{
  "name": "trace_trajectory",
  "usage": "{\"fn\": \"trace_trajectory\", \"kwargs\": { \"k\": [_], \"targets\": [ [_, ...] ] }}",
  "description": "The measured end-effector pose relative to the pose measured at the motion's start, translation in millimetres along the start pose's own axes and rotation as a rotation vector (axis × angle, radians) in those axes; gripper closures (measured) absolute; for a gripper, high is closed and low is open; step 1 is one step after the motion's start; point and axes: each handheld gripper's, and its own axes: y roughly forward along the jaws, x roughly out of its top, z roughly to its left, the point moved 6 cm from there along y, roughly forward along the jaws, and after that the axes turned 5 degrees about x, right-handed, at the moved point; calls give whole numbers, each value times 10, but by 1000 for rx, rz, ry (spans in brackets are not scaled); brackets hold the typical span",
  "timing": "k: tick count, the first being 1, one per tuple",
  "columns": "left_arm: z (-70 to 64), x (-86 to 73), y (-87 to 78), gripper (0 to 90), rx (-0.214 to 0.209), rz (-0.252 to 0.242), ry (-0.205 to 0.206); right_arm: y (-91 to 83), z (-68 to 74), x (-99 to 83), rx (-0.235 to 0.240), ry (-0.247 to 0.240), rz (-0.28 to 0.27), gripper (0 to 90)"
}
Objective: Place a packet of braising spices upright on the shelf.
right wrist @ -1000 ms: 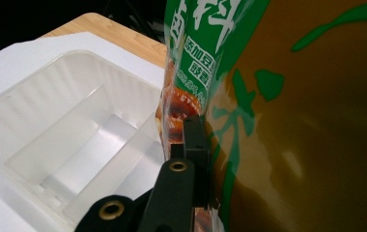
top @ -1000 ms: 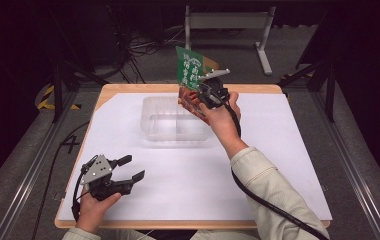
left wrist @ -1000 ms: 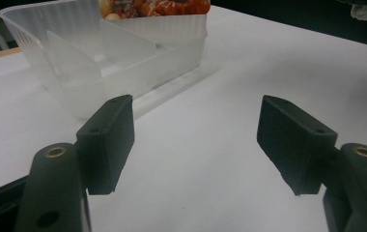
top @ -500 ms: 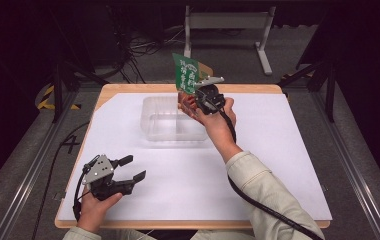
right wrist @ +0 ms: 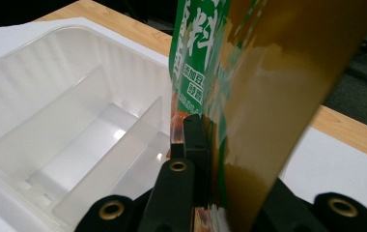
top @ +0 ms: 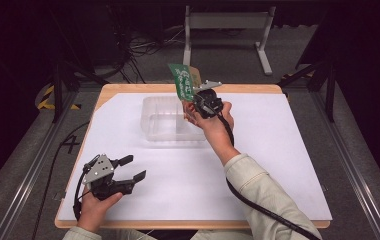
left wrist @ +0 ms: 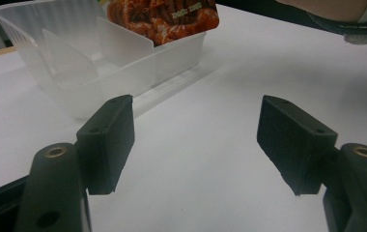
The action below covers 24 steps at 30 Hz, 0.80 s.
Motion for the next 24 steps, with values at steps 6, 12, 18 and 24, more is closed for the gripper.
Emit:
{"fn": "trace_trajectory", "kwargs": {
  "k": [6,12,18,24],
  "targets": [
    [-4,4,7,306,-2,0,2,-3,31,-23,16,5,-11,893],
    [-8,11,21,305,-7,1,7,0,93,-40,63,20,-33,892],
    [-11,16,30,305,-9,-1,8,5,96,-28,99,52,-52,894],
    [-5,13,20,305,-12,-2,6,26,56,-15,108,81,-114,896]
  ]
}}
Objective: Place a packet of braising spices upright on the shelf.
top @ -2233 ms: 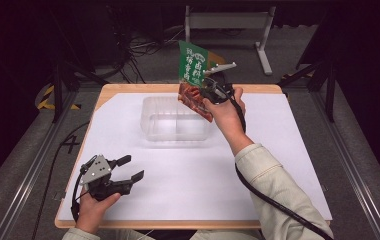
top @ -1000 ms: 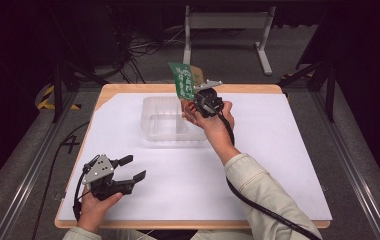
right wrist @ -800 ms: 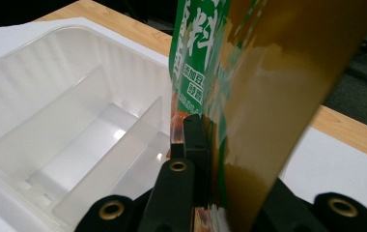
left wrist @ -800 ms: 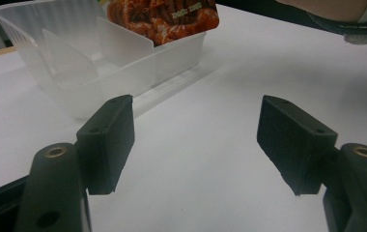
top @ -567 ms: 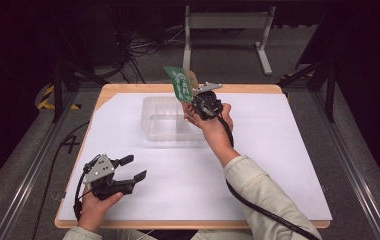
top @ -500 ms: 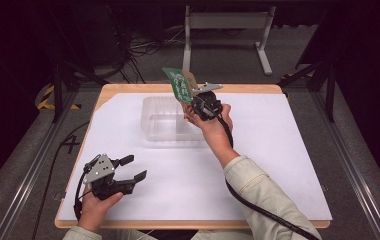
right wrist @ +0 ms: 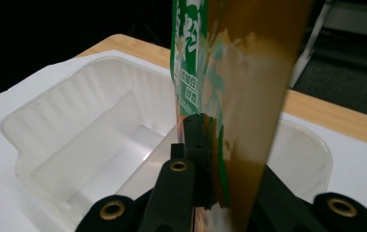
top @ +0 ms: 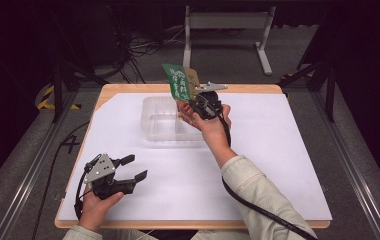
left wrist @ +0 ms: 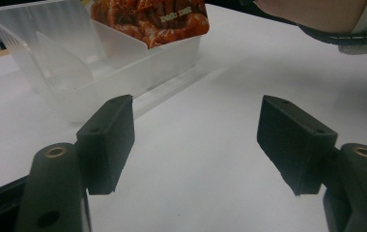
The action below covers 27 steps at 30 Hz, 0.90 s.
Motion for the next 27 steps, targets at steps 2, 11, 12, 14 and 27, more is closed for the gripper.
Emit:
{"fn": "trace_trajectory", "kwargs": {
  "k": [2,11,12,14,27],
  "targets": [
    [10,1,-4,306,3,-3,7,24,12,-20,-4,-17,-9,896],
    [-3,-1,-15,306,2,-3,2,79,-16,-63,-10,-39,-37,895],
    [-2,-2,-15,305,2,-3,2,86,-20,-78,-12,-42,-35,895],
    [0,-4,-15,305,3,-2,1,94,-31,-94,-15,-43,-30,894],
    [-8,2,10,304,-1,0,1,12,-103,-182,-10,-11,12,799]
  ]
}}
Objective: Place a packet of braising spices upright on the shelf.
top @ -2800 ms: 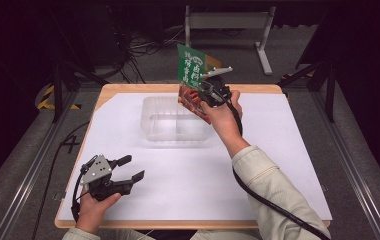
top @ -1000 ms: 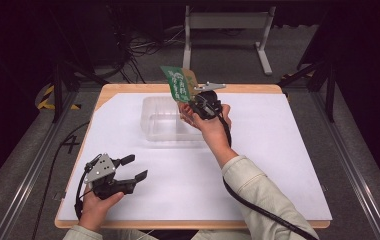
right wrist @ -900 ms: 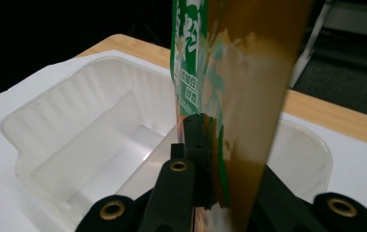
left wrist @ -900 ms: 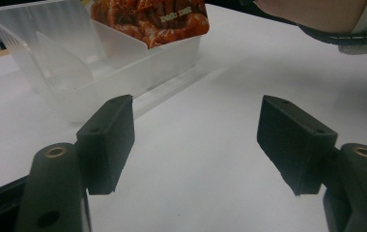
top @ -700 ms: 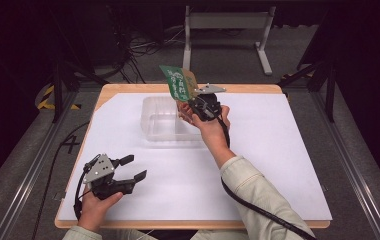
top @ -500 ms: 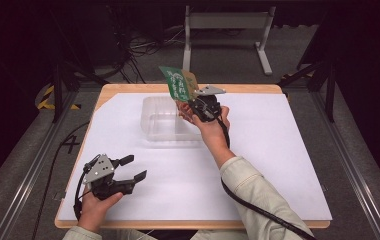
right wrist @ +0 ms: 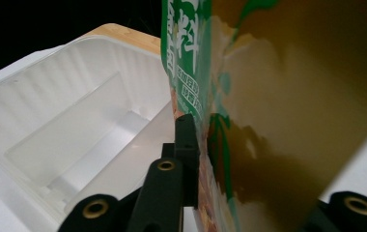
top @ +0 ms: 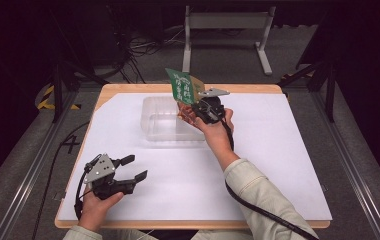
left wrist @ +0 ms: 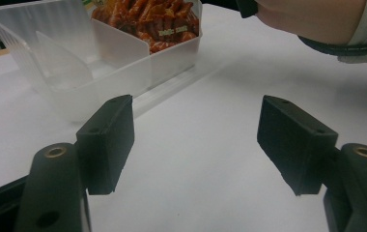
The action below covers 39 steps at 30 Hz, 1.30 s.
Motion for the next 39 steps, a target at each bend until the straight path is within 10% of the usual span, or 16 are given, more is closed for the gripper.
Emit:
{"fn": "trace_trajectory", "kwargs": {
  "k": [23,39],
  "targets": [
    [6,10,29,301,-5,2,5,-219,-166,-49,15,21,-48,434],
    [39,34,23,299,2,-10,-1,-698,-111,72,59,-101,-109,353]
  ]
}}
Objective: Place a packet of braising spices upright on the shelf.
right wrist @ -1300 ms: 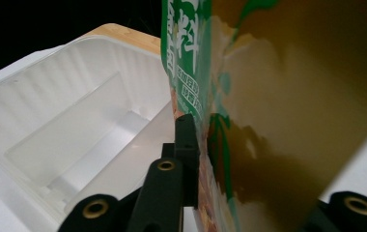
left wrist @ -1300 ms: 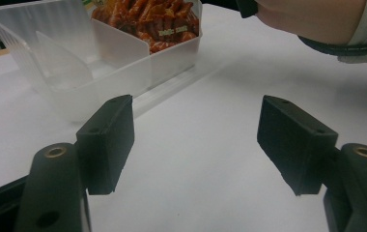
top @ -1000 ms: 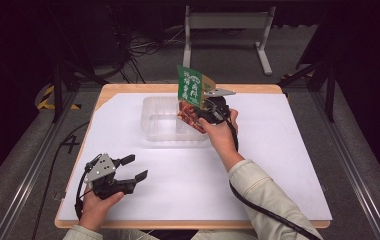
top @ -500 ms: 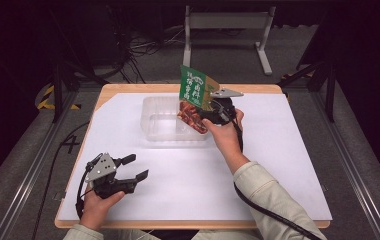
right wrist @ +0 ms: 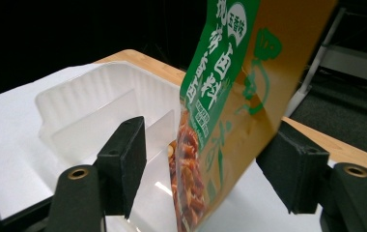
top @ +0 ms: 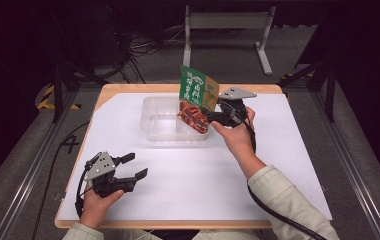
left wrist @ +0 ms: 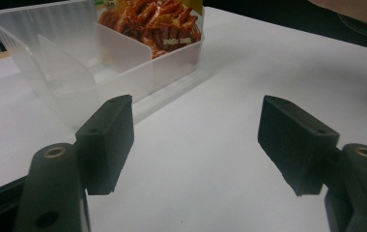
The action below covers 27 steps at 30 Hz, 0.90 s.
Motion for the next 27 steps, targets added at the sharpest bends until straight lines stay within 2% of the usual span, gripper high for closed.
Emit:
{"fn": "trace_trajectory", "kwargs": {
  "k": [3,4,8,9,15,16,17,22,27],
  "targets": [
    [6,-1,-11,295,2,0,-14,-124,11,-19,18,-11,3,344],
    [23,1,-18,294,11,-2,-2,-155,7,-25,23,-16,-1,342],
    [57,14,-66,287,31,-13,-10,-384,-13,-69,59,-15,-18,337],
    [57,14,-66,285,31,-13,-10,-384,-13,-69,59,-15,-18,337],
    [132,-6,-145,282,53,-22,-27,-764,14,-115,113,-47,-62,320],
    [142,-9,-162,281,54,-23,-29,-876,18,-153,146,-44,-69,307],
    [153,-13,-178,281,56,-22,-27,-876,18,-153,146,-44,-69,307],
    [182,-46,-239,276,61,-26,-24,-1149,21,-314,209,-50,-79,330],
    [175,-64,-269,274,49,-43,-34,-1325,10,-532,236,-53,-90,344]
  ]
}}
